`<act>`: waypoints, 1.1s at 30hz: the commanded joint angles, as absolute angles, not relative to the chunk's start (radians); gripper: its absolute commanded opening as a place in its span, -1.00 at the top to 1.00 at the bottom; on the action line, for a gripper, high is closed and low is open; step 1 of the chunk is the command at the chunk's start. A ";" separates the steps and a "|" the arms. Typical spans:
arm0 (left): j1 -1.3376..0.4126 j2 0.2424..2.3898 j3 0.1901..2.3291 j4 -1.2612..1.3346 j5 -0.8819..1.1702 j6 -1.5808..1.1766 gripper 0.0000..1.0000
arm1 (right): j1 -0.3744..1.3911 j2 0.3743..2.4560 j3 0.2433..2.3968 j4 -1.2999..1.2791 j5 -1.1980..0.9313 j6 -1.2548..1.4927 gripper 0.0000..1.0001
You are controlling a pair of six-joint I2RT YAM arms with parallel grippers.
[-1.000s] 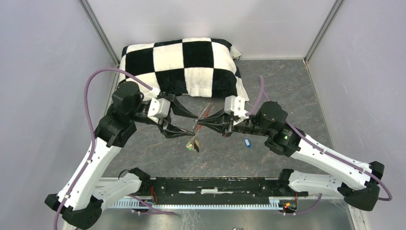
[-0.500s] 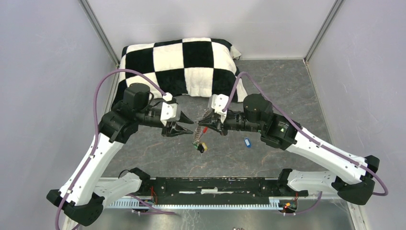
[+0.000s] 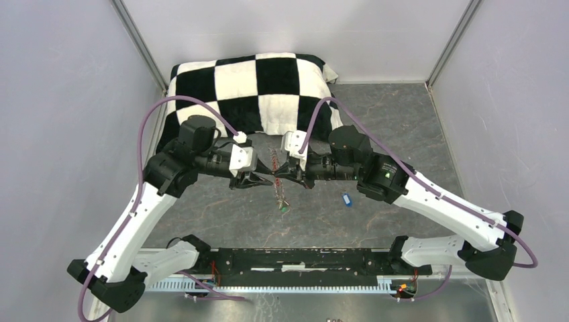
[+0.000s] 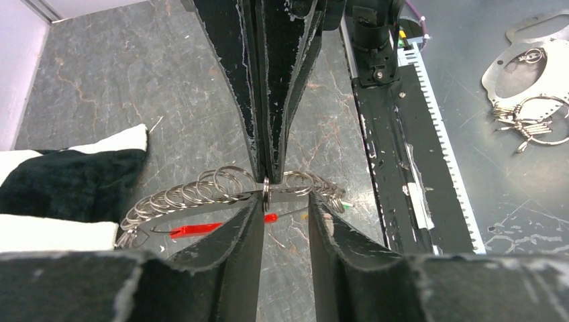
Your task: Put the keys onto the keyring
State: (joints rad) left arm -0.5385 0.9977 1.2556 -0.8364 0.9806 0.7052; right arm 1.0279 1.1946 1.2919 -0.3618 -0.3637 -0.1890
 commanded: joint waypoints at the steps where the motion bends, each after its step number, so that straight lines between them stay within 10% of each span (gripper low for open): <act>1: -0.560 1.011 1.280 -0.840 1.002 0.761 0.31 | 1.037 1.200 1.352 -0.337 -0.382 -0.202 0.99; 16: -0.604 0.990 1.269 -0.837 0.926 0.768 0.94 | 1.040 1.233 1.400 -0.409 -0.366 -0.227 0.99; 23: -0.604 0.954 1.233 -0.736 1.051 0.695 0.96 | 1.040 1.109 1.247 -0.181 -0.323 -0.131 0.39; 33: -0.605 0.921 1.182 -0.264 1.241 0.194 0.96 | 1.040 0.892 0.929 0.244 -0.411 0.019 0.36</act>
